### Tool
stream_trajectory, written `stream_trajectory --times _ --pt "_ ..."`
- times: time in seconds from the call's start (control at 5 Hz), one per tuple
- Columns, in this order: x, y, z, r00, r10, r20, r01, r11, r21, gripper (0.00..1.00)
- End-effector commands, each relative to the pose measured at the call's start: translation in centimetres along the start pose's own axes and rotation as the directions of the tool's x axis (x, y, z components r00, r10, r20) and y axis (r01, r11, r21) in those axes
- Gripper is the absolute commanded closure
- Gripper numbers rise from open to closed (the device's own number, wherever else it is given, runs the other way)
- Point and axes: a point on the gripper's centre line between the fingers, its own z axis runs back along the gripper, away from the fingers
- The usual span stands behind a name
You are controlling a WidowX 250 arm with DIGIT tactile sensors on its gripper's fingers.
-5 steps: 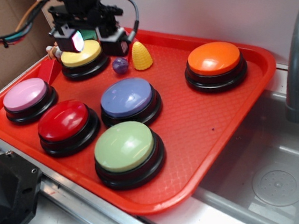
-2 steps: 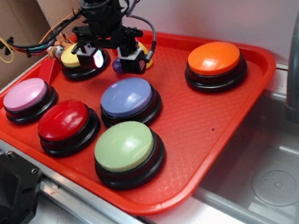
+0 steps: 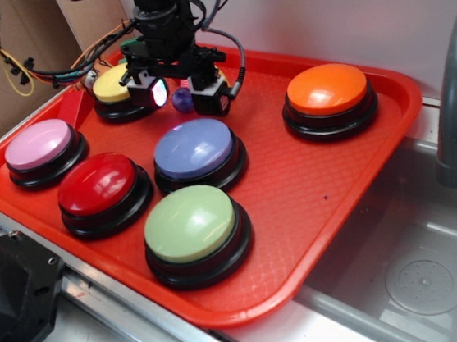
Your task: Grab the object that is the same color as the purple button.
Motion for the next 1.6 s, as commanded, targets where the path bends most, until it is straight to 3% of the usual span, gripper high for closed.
stream_trajectory --times 0.0,0.2,0.4,0.6,0.8,1.0,1.4 --pt "2.2 0.2 0.6 0.997 -0.006 0.071 0.008 0.999 -0.036 0.0" --pt "2.2 0.2 0.4 0.998 -0.005 0.068 0.007 1.0 -0.026 0.8" --pt "2.0 0.3 0.3 0.998 0.017 0.054 -0.015 0.999 -0.038 1.0" --pt "1.7 0.3 0.6 0.999 -0.004 0.033 0.006 0.999 -0.044 1.0" --pt "1.3 -0.4 4.2 0.998 -0.064 0.023 0.064 0.998 -0.005 1.0" --pt "0.3 -1.0 7.8 0.99 -0.139 0.025 0.139 0.99 -0.005 1.0" --pt "-1.5 -2.2 15.0 0.965 -0.257 0.047 0.261 0.96 -0.098 1.0"
